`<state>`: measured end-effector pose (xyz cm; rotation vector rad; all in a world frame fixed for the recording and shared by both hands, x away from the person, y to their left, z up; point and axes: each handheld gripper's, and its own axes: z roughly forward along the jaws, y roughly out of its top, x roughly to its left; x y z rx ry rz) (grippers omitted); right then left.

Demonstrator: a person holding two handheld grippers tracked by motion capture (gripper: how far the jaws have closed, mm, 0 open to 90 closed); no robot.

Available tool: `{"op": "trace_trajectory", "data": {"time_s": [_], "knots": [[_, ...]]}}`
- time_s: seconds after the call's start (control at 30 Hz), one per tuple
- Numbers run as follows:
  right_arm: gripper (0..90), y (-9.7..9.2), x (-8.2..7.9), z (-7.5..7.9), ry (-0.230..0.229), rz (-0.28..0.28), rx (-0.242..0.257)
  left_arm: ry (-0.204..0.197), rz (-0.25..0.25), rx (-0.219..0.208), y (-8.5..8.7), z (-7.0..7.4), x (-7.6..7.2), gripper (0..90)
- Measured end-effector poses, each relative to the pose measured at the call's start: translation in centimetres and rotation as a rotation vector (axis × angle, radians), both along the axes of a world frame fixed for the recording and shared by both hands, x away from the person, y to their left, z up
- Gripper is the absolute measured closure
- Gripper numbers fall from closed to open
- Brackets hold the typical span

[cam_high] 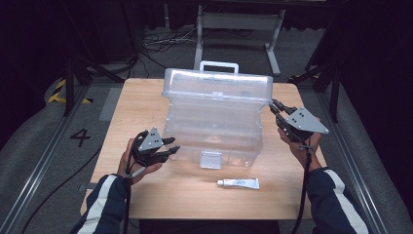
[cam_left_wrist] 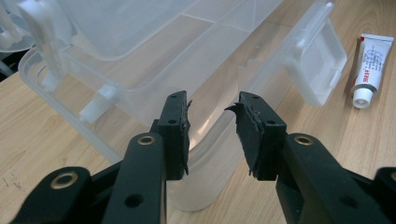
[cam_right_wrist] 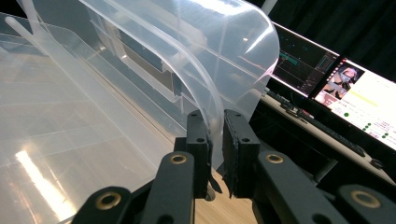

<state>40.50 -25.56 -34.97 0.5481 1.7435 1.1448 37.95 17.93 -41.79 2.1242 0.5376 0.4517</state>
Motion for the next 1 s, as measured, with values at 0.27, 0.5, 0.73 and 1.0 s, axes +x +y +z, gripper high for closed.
{"op": "trace_trajectory", "data": {"time_s": [0.27, 0.5, 0.73, 1.0], "knots": [[81.9, -0.1, 0.9, 0.8, 0.032, 0.000, 0.013, 0.002, -0.018, 0.005, -0.5, 0.0, 0.1, 65.5], [82.5, 0.0, 2.3, 2.0, 0.075, -0.018, 0.039, 0.009, -0.046, 0.011, -0.9, 0.0, 0.3, 66.8], [82.8, 0.1, 3.6, 3.0, 0.128, -0.036, 0.066, 0.014, -0.071, 0.023, -1.4, 0.0, 0.6, 66.4], [83.0, 0.0, 5.0, 3.7, 0.168, -0.043, 0.100, 0.025, -0.105, 0.025, -2.2, 0.1, 0.9, 67.9]]}}
